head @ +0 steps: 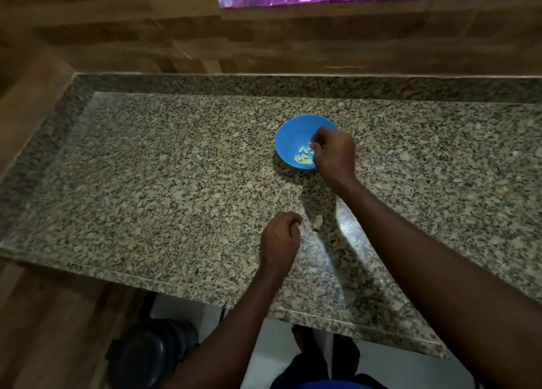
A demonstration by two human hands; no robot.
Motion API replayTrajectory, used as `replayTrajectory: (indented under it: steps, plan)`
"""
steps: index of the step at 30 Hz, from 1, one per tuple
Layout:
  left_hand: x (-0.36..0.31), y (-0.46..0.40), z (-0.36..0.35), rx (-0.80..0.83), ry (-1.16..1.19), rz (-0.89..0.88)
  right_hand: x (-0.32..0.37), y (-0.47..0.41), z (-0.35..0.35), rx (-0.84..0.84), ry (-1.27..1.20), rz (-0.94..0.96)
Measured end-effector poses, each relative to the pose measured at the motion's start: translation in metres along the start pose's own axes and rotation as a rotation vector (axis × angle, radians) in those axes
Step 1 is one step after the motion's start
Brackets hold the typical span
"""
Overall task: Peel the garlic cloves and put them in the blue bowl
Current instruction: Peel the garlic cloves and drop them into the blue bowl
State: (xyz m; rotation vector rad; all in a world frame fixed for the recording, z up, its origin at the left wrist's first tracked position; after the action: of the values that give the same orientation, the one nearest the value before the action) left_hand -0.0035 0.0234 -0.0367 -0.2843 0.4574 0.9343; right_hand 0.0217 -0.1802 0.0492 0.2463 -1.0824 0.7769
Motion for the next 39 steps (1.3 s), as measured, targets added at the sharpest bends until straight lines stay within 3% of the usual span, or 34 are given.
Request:
replayTrajectory:
  steps: [6, 9, 13, 16, 20, 23, 28, 39]
  plan:
    - [-0.011, -0.013, -0.011, 0.147, 0.120, 0.054, 0.004, -0.020, -0.013, 0.086, 0.106, -0.086]
    - [-0.019, -0.017, -0.016, 0.173, 0.052, 0.012, 0.001, 0.012, 0.006, 0.073, 0.041, -0.086]
    - [-0.027, -0.017, -0.021, 0.195, 0.017, -0.032, -0.034, 0.076, 0.030, 0.092, 0.004, -0.256]
    - [-0.027, -0.012, -0.021, 0.291, 0.335, 0.111, -0.069, 0.117, 0.036, 0.157, -0.001, -0.485]
    - [-0.032, -0.004, -0.016, 0.425, 0.716, 0.226, -0.081, 0.155, 0.042, 0.194, -0.344, -0.694]
    - [-0.042, -0.003, -0.003, 0.459, 0.802, 0.215, -0.065, 0.164, 0.053, 0.150, -0.519, -0.660]
    - [-0.054, -0.003, 0.011, 0.465, 0.822, 0.113, -0.043, 0.167, 0.073, 0.033, -0.590, -0.570]
    - [-0.078, -0.002, 0.021, 0.411, 0.773, 0.051, -0.034, 0.158, 0.093, 0.085, -0.652, -0.523]
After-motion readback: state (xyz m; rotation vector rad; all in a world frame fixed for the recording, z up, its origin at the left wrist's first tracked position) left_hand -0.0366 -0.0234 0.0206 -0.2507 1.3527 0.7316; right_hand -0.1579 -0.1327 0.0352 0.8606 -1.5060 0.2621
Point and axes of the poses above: each hand's wrist, its own y-axis away from the middle knuckle, its own z-axis out of the back of the hand, x = y × z, the point moved 4 cm from there along -y, towards the middle knuckle, and after that the axes turned 13 degrees about -y, right-handed, at the moved point
